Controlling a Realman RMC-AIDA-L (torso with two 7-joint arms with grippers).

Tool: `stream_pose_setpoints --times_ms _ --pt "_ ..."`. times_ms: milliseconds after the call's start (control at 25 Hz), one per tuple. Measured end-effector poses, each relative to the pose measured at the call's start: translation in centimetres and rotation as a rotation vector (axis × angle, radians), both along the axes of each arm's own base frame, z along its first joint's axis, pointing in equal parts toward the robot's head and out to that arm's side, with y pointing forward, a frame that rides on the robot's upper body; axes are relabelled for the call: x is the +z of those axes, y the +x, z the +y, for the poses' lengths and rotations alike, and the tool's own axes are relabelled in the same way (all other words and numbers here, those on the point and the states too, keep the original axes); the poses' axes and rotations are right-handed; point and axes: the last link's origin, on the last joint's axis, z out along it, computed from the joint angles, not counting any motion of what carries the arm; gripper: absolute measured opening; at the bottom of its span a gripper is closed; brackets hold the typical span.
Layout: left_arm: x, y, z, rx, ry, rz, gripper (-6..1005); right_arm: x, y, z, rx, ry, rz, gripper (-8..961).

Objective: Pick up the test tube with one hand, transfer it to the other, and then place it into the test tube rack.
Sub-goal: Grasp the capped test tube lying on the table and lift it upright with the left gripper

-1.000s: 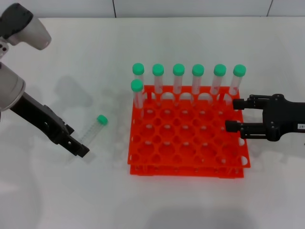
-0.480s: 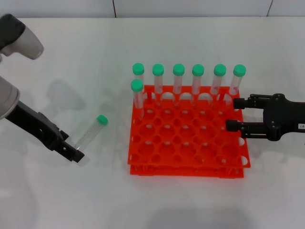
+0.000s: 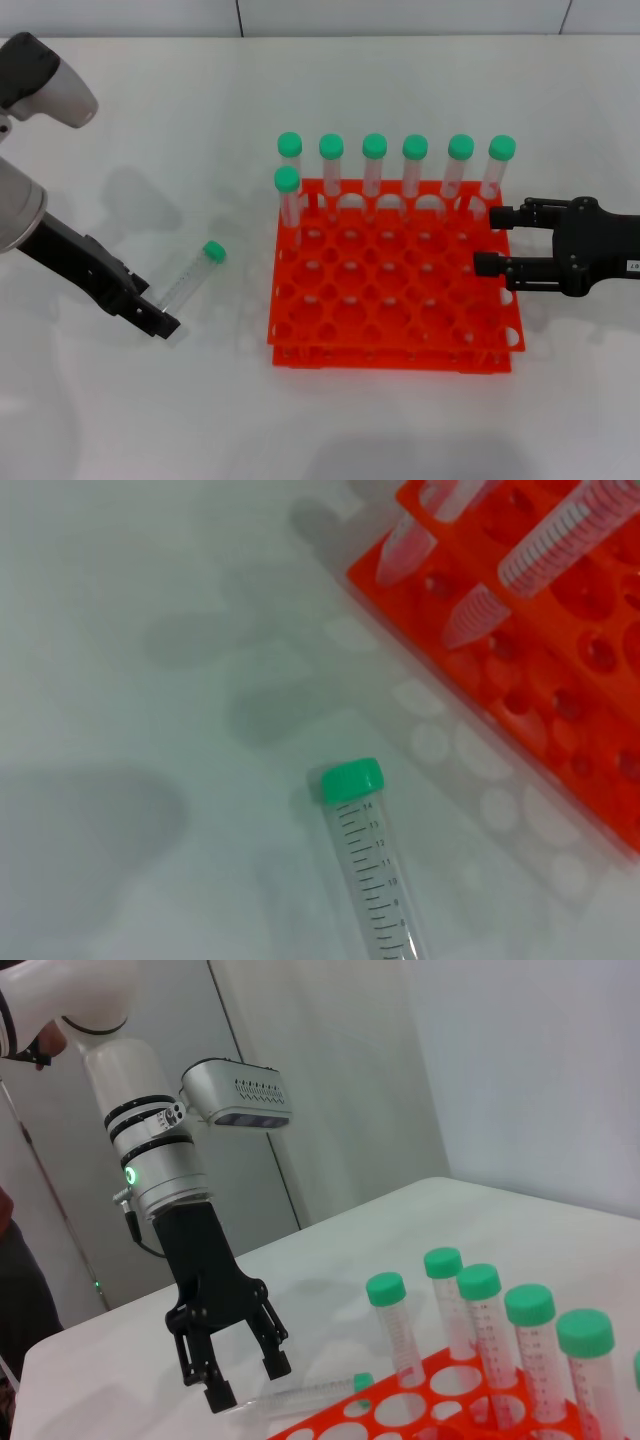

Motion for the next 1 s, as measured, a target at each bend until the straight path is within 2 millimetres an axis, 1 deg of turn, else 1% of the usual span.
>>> stream_pose_setpoints --times_ms 240,360,560,1000 --pt "-0.15 -0.21 0.04 0.004 0.01 0.009 818 0.0 0.02 -0.04 0.0 -0.001 0.001 721" --pt "-0.24 -0.22 0.16 0.0 0.017 0.013 637 0.0 0.02 -0.04 0.0 -0.001 0.001 721" --pt "-0.44 -0.12 0.23 -0.004 0.01 0.018 562 0.03 -0.02 -0.02 -0.001 0.001 0.004 721" --pt "-0.55 -0.07 0.35 -0.012 0.007 0.036 554 0.07 -0.13 0.03 0.002 0.003 0.01 721"
